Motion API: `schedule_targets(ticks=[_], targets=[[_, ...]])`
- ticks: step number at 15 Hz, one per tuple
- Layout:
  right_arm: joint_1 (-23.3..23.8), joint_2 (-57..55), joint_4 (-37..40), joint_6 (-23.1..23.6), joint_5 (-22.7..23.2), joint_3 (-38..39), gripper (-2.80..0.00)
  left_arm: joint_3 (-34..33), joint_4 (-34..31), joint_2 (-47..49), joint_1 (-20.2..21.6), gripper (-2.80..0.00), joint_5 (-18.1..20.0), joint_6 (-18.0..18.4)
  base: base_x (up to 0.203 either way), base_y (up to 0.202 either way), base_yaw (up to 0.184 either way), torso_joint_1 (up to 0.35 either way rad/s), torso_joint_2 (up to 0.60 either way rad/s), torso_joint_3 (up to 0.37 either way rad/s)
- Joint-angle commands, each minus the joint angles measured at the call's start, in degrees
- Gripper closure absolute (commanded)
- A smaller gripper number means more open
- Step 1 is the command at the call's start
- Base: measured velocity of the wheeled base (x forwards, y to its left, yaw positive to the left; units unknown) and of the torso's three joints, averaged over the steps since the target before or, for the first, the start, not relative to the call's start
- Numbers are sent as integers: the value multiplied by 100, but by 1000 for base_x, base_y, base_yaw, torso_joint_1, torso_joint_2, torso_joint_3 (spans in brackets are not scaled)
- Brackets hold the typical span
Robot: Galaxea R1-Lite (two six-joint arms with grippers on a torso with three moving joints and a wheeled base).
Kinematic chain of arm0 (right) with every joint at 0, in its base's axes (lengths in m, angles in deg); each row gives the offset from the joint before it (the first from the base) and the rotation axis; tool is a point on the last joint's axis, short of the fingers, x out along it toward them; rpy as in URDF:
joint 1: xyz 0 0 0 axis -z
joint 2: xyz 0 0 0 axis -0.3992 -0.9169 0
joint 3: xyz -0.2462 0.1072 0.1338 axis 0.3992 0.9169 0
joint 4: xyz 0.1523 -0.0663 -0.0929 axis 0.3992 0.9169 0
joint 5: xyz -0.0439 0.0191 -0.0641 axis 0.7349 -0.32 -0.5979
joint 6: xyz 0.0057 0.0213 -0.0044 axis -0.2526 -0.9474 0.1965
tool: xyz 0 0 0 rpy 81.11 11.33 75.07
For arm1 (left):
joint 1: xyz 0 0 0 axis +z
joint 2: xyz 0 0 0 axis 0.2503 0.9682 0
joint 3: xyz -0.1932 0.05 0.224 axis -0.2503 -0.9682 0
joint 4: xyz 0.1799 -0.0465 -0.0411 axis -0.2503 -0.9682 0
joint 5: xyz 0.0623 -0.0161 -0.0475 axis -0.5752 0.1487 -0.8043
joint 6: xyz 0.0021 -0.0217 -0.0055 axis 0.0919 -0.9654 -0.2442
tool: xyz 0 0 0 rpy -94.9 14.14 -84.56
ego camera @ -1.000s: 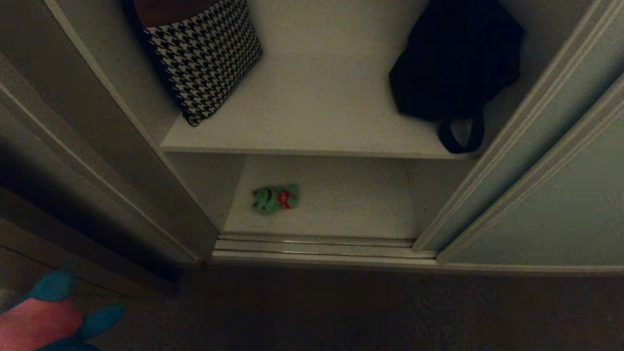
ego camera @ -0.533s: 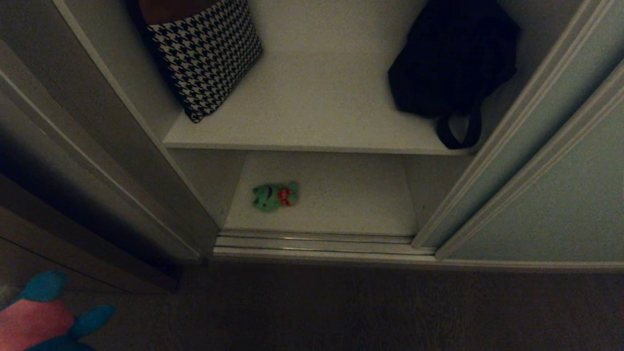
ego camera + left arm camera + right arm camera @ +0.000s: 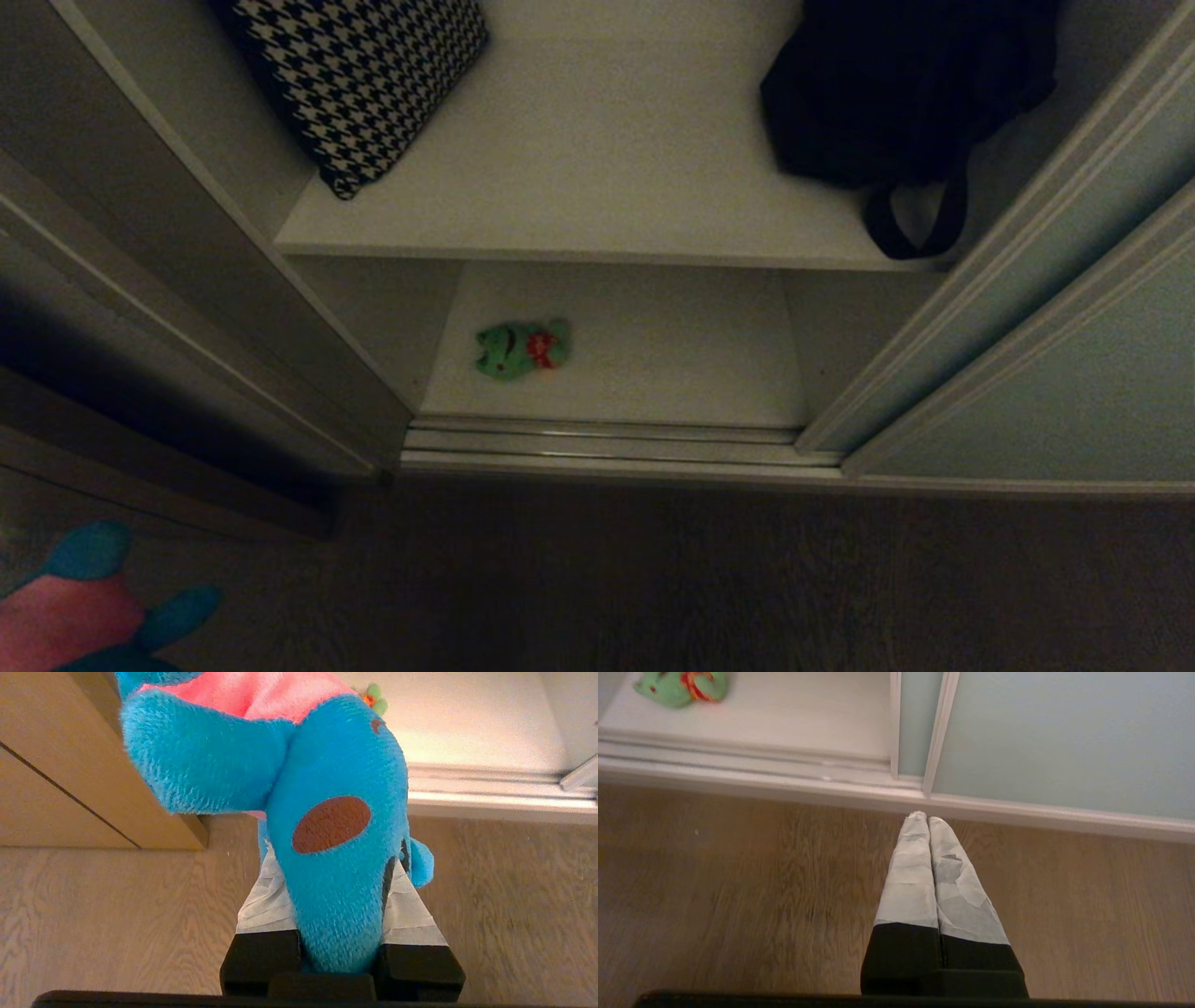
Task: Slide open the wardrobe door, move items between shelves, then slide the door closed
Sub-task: Place the blue doll on the lower shelf
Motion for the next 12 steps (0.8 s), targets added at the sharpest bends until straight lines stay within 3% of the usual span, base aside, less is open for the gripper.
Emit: schedule_targets(ticks=[1, 12], targets=[[-6, -5, -4, 2, 2, -4, 0, -1, -2, 18, 1, 0, -8, -2, 0, 0, 0, 3, 2, -206], [-6, -5, -4, 2, 2, -4, 0, -1, -2, 18, 1, 0, -8, 7, 0, 0, 0, 3, 4, -195]])
